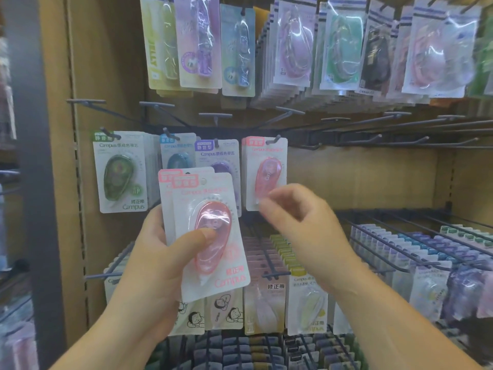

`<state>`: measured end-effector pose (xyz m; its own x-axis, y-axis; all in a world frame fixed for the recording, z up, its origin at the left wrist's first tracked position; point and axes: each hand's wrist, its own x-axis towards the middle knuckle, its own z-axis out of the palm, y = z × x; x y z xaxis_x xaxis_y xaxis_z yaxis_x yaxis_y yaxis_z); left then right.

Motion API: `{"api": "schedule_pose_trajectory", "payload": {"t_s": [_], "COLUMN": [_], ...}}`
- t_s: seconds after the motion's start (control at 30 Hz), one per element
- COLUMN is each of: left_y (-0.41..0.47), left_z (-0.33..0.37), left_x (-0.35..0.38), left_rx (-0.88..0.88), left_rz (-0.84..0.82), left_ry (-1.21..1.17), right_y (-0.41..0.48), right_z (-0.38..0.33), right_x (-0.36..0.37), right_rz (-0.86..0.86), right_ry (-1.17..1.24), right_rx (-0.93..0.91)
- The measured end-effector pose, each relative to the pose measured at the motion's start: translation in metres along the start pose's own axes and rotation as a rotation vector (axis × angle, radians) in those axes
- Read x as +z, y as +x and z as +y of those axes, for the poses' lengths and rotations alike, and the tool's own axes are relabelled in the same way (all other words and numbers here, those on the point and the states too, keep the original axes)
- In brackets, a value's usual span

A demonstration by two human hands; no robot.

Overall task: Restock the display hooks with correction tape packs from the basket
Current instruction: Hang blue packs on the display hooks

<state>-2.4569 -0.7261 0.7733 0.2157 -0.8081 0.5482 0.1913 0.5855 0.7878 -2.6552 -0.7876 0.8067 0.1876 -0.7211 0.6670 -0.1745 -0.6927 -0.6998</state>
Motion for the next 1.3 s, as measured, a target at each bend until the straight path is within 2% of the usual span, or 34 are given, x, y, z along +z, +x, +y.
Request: {"api": "schedule_pose_trajectory", "payload": {"t_s": [0.07, 0.13, 0.27, 0.5, 0.63, 0.97, 1.17, 1.3], "left_y": [0.0, -0.001, -0.002, -0.001, -0.001, 0.001, 0.004, 0.003], "left_z": [-0.002, -0.004, -0.004, -0.006, -0.009, -0.01, -0.009, -0.005], "left_x": [0.002, 0.006, 0.015, 0.017, 0.015, 0.014, 0.006, 0.003], "left_rx": [-0.017, -0.034, -0.034, -0.041, -0.02, 0.113, 0.095, 0.087], "left_rz": [-0.018, -0.029, -0.051, -0.062, -0.029, 0.097, 0.158, 0.165], "left_ry": [-0.033, -0.057, -0.051, -0.091, -0.048, 0.046, 0.051, 0.064], "right_y": [-0.018, -0.029, -0.031, -0.031, -0.028, -0.026, -0.008, 0.008], "right_z": [-0.013, -0.019, -0.017, -0.007, -0.004, 0.003, 0.0, -0.002], "right_x": [0.005, 0.012, 0.016, 0.013, 0.011, 0.015, 0.004, -0.003], "right_rz": [-0.202, -0.281, -0.217, -0.201, -0.18, -0.184, 0.03, 0.078], "right_ry": [0.107, 0.091, 0.142, 0.31, 0.411, 0.483, 0.49, 0.428], "right_rx": [0.019, -0.002, -0.003, 0.079, 0.114, 0.122, 0.055, 0.029]}}
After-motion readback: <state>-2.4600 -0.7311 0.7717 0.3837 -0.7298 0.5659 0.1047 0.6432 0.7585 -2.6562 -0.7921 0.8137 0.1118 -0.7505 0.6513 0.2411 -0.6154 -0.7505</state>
